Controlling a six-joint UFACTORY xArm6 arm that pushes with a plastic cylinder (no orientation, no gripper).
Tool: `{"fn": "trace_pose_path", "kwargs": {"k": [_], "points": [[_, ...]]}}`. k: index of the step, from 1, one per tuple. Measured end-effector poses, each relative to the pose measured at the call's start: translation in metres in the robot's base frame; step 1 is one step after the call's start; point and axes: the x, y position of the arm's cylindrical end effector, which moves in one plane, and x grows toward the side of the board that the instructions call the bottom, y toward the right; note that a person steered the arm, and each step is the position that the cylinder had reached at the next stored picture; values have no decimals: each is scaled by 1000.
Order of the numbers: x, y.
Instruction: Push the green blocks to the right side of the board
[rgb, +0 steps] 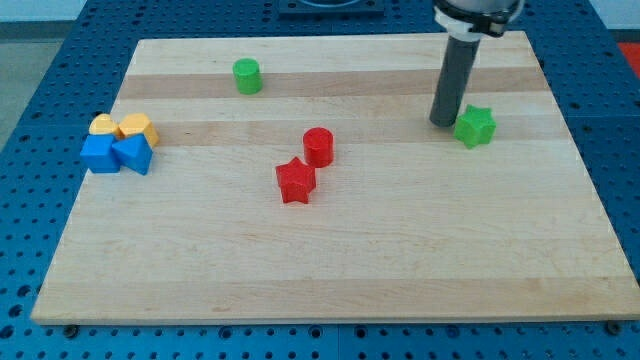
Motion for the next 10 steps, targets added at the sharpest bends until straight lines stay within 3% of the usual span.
{"fn": "trace_pose_path", "kwargs": {"k": [2, 3, 4, 5, 6, 7, 8, 9, 10], "points": [[45, 20], [44, 74], [48, 80], [67, 22], [47, -65], [-18, -110], [-78, -95], [-110, -130], [-119, -229]]}}
